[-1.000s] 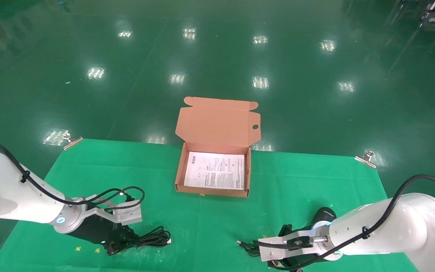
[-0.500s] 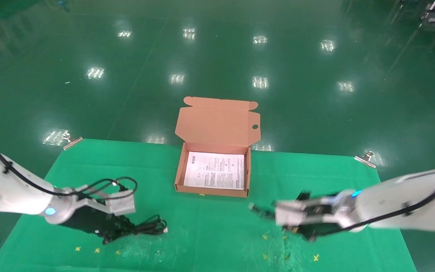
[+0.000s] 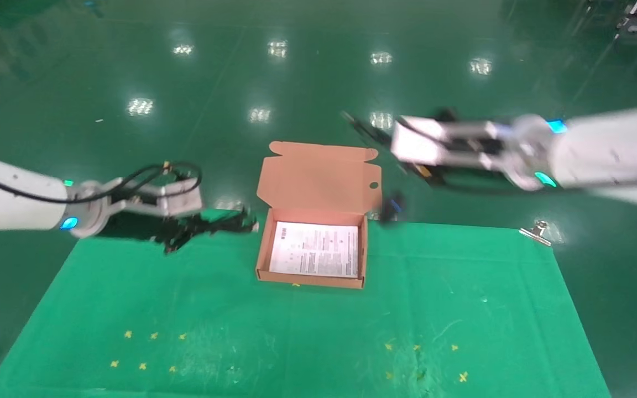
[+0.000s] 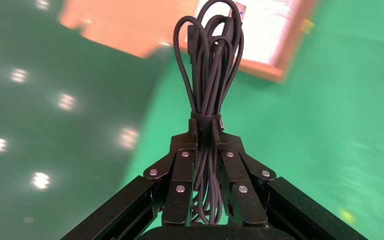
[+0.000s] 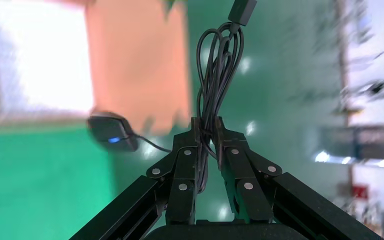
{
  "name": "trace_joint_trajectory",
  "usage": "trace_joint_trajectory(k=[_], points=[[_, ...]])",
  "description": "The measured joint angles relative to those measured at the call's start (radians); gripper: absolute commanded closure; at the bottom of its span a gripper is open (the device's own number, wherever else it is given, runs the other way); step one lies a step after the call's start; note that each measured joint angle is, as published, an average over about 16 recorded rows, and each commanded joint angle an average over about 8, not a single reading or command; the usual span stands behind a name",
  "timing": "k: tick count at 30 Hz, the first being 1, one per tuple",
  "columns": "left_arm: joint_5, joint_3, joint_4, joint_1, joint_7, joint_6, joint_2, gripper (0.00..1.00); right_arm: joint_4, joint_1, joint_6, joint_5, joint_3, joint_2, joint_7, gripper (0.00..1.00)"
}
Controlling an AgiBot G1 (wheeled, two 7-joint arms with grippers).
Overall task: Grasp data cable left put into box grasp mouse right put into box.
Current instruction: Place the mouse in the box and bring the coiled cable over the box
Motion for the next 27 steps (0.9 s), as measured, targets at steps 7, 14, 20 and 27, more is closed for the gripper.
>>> trace_joint_trajectory(k=[7, 14, 20, 27], points=[[0.042, -0.010, -0.066, -0.033, -0.071, -0.108, 0.022, 1.00, -0.162, 0.096, 0.112, 0.040, 0.015, -0.140, -0.083, 1.00], [0.082, -0.011, -0.084, -0.063, -0.124, -0.169, 0.040, 1.00, -0.303, 0.159, 0.179, 0.070, 0.017, -0.233, -0.163, 1.00], [0.111, -0.005, -0.075, -0.070, -0.158, -0.180, 0.031, 1.00, -0.353, 0.170, 0.199, 0.076, 0.008, -0.266, -0.191, 1.00], [0.164, 0.012, -0.062, -0.075, -0.218, -0.165, -0.003, 1.00, -0.384, 0.155, 0.227, 0.088, -0.032, -0.291, -0.197, 1.00]])
